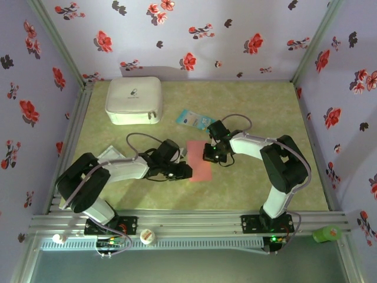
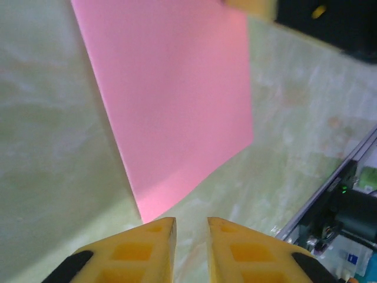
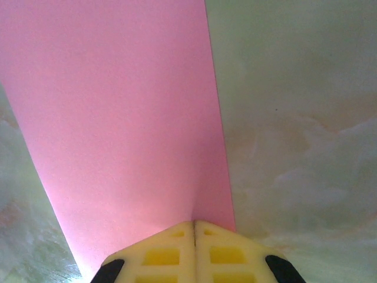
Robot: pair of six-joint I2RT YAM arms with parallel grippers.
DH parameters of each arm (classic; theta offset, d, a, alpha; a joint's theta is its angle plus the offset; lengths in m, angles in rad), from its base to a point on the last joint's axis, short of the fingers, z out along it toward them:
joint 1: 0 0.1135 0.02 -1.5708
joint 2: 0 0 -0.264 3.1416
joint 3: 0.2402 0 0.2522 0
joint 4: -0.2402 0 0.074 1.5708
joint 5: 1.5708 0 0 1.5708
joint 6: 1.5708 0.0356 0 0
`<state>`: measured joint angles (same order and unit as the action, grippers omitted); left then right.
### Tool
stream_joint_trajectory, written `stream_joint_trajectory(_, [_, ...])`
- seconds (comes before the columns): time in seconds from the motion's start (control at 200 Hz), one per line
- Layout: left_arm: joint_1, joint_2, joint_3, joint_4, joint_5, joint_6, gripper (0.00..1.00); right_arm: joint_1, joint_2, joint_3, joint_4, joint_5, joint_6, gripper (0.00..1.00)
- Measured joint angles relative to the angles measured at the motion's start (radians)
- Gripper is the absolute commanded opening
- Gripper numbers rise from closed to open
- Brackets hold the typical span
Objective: Fold a paper plane with a square sheet of paper (pick it up from the middle)
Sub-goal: First fold the square sheet of paper in half at the center of the table.
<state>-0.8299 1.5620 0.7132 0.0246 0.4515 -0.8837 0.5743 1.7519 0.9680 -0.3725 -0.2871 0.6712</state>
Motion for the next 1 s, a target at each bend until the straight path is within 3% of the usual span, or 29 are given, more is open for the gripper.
stream_joint_trajectory(0.155, [0.114, -0.001, 0.054, 0.007, -0.014, -0.023, 0.20, 0.000, -0.020, 0.008, -0.047, 0.016, -0.012, 0.06])
stream_joint_trajectory(0.315, [0.181, 0.094, 0.218, 0.005, -0.021, -0.027, 0.18, 0.000, -0.152, 0.003, -0.062, 0.048, -0.006, 0.10])
stream_joint_trajectory(0.57, [0.190, 0.321, 0.443, -0.034, -0.021, -0.027, 0.08, -0.094, -0.353, -0.150, -0.012, 0.026, 0.079, 0.11])
stream_joint_trajectory(0.685, [0.190, 0.377, 0.470, -0.063, -0.016, -0.026, 0.08, -0.142, -0.378, -0.239, 0.004, -0.012, 0.128, 0.11])
stream_joint_trajectory(1.0, [0.190, 0.443, 0.480, -0.064, -0.002, -0.024, 0.09, -0.145, -0.373, -0.310, 0.079, -0.138, 0.204, 0.21])
